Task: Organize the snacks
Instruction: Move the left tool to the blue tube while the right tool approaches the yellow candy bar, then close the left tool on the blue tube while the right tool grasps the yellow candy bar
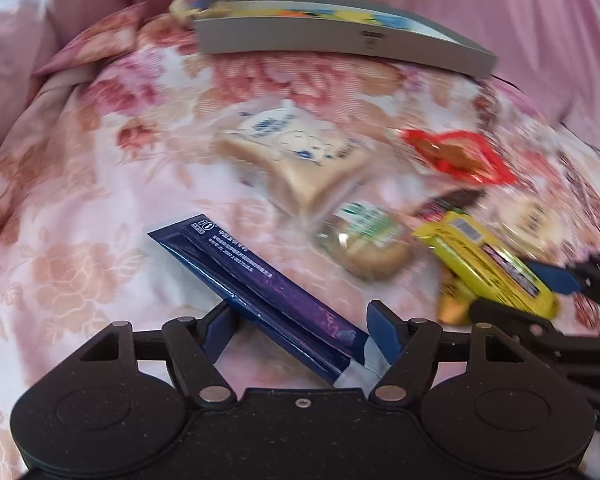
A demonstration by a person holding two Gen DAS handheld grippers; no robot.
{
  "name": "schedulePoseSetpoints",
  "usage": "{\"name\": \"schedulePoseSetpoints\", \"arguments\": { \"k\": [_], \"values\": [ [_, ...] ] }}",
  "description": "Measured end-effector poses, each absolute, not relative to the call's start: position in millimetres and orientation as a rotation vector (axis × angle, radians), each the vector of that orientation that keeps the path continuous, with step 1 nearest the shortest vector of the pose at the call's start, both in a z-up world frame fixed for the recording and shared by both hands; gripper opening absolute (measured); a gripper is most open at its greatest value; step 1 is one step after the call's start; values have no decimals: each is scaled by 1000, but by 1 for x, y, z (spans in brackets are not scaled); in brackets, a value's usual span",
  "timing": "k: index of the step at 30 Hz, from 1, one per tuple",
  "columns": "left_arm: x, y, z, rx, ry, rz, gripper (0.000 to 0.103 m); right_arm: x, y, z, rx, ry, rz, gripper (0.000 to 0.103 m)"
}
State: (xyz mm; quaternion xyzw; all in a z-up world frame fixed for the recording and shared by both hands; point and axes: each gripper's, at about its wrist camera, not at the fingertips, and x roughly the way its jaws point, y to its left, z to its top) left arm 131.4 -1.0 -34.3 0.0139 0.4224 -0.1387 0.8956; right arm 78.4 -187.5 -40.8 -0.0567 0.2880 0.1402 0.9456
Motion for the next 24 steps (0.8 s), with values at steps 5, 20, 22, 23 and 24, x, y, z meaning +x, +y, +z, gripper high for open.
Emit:
{"name": "schedulePoseSetpoints", "arguments": {
  "k": [5, 20, 22, 23, 24],
  "values": [
    [125, 7, -38, -54, 853, -261, 73, 70, -187, -42, -143, 584, 287, 53],
    [137, 32, -37, -266, 835, -147, 59, 76, -173, -47, -154, 586, 251, 61],
    [136, 32, -38, -262, 831, -154, 53, 76, -172, -47, -153, 586, 242, 61],
    [135, 31, -38, -261, 829, -164, 52, 75, -170, -48, -160, 585, 239, 59],
    [134, 29, -38, -257, 827, -176, 51, 73, -169, -48, -169, 582, 235, 58]
  ]
}}
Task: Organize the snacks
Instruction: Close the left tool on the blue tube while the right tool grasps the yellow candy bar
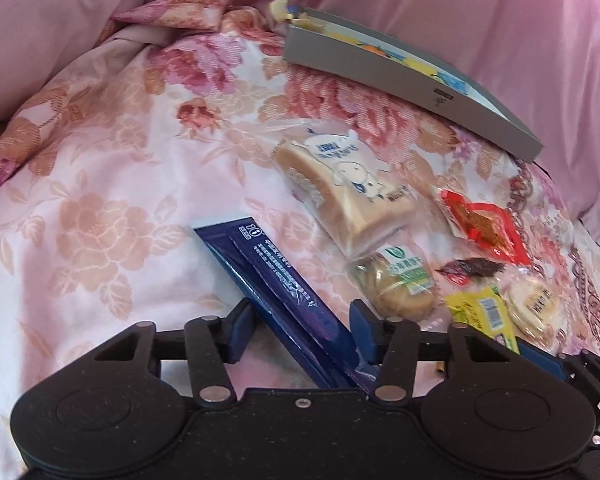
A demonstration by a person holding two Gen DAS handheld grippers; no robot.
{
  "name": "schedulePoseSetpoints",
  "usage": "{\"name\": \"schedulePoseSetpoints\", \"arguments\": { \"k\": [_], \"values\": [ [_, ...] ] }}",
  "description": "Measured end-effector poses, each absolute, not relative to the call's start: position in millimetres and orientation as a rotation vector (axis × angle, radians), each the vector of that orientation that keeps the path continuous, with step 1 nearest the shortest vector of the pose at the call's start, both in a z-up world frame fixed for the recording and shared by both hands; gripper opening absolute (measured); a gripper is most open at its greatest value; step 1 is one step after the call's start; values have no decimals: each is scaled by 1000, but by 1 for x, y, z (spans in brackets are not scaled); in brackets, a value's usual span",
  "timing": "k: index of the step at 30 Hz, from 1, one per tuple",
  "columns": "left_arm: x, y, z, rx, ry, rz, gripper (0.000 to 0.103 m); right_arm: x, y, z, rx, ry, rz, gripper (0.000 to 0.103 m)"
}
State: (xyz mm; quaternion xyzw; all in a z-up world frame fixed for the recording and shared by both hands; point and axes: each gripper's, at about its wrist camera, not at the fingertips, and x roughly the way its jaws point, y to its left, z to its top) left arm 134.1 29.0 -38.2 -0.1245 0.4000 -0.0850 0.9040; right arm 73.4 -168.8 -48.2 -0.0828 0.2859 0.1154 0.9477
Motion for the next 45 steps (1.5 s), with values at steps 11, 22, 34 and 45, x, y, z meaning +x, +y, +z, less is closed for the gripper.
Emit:
{"name": "schedulePoseSetpoints", "arguments": {
  "k": [11, 22, 34, 45],
  "values": [
    [128, 10, -41, -232, 857, -369, 32, 59, -162, -48, -187, 549, 254, 53],
    [126, 9, -43, -226, 867, -367, 31, 60, -161, -53, -192, 585, 258, 65],
    [120, 4, -41, -211, 874, -375, 24, 54, -161, -53, -188, 583, 275, 55],
    [114, 5, -38, -221, 875, -378, 21, 48, -158, -53, -237, 586, 284, 52]
  ]
}}
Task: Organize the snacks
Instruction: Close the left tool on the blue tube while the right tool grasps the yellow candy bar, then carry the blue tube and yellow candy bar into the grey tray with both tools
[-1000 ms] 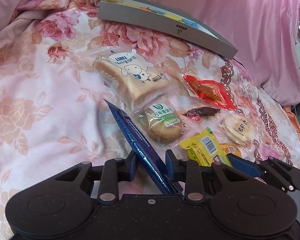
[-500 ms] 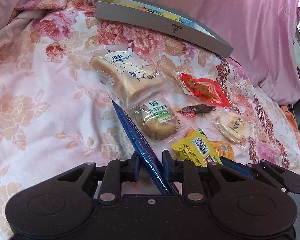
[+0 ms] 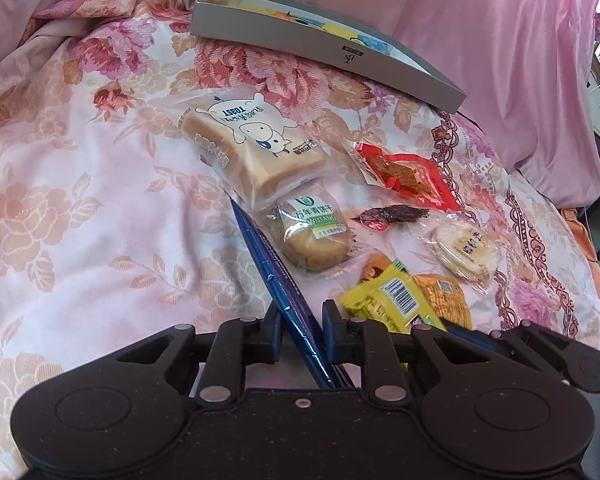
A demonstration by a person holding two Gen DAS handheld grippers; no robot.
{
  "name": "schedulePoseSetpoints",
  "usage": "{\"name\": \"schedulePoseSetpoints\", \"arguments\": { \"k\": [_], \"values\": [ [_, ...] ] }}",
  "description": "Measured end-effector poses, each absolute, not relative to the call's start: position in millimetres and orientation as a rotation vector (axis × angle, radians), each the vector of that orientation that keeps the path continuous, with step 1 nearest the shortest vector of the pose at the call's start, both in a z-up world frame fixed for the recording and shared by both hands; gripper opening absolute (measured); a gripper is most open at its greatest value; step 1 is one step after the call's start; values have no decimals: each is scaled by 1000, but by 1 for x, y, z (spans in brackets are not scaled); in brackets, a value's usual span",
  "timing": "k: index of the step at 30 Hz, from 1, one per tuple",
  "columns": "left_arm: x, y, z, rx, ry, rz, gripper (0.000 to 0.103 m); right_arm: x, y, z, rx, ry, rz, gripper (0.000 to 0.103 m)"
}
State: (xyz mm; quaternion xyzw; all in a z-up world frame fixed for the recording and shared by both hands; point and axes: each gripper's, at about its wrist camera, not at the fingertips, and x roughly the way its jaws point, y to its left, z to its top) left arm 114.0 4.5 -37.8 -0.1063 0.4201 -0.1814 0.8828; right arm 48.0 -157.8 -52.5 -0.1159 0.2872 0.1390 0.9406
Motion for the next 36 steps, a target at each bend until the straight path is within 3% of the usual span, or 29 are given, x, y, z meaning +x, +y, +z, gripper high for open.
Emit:
{"name": "schedulePoseSetpoints", "arguments": {
  "k": [16, 27, 36],
  "values": [
    [87, -2, -23, -238, 858, -382, 10, 22, -162, -38, -331, 459, 238, 52],
    [91, 0, -22, -266, 853, -368, 10, 21, -167, -36, -297, 436, 231, 52],
    [121, -4, 17, -302, 765, -355, 10, 39, -181, -9, -244, 400, 246, 52]
  ]
}}
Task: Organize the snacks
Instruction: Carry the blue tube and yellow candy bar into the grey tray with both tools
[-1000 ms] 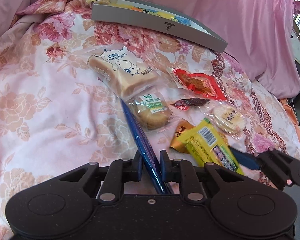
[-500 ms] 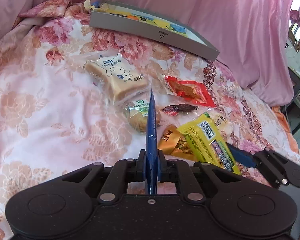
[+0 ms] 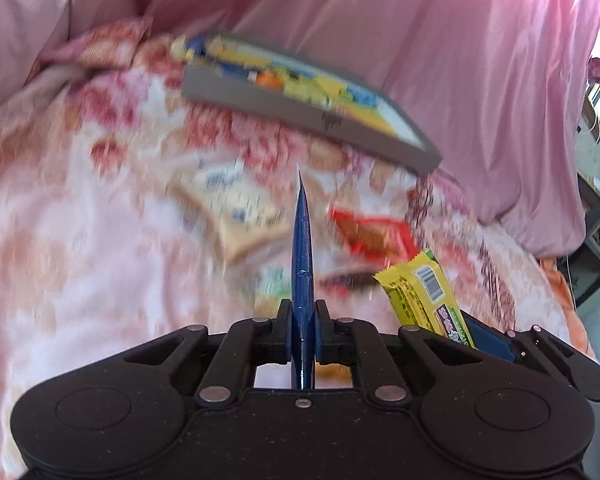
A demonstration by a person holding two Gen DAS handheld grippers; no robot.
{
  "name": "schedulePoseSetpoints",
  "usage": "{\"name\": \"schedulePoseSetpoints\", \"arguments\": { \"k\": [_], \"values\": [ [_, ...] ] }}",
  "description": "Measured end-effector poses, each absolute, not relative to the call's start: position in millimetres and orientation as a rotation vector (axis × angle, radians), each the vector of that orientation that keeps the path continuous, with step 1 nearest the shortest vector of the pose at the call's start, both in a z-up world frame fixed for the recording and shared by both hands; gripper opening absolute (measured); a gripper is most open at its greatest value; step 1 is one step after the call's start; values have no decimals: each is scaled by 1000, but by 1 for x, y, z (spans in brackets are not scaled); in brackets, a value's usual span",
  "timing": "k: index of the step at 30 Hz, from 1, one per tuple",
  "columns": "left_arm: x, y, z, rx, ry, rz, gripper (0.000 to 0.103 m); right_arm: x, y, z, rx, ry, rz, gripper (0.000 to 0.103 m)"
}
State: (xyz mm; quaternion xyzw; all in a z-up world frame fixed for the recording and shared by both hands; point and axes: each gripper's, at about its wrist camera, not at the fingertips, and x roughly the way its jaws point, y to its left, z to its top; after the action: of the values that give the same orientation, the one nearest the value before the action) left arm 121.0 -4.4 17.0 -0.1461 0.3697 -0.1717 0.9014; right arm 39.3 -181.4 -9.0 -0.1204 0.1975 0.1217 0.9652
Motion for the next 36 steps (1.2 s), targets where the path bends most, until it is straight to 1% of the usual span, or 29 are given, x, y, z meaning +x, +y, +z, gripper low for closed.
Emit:
{"name": "schedulePoseSetpoints", "arguments": {
  "k": [10, 17, 22, 27, 36],
  "values": [
    [205, -25, 81, -293, 659, -359, 10, 108, -211, 45, -239, 333, 248, 52],
    [285, -37, 108, -331, 599, -343, 10, 174, -224, 73, -262, 295, 232, 52],
    [336, -43, 109, -336, 583, -312, 10, 225, -231, 78, -243, 293, 214, 53],
    [371, -42, 96, -357, 598, -291, 10, 276, -238, 81, -214, 296, 179, 53],
    [399, -44, 79, -363, 619, -281, 10, 326, -240, 69, -185, 340, 154, 53]
  ]
}}
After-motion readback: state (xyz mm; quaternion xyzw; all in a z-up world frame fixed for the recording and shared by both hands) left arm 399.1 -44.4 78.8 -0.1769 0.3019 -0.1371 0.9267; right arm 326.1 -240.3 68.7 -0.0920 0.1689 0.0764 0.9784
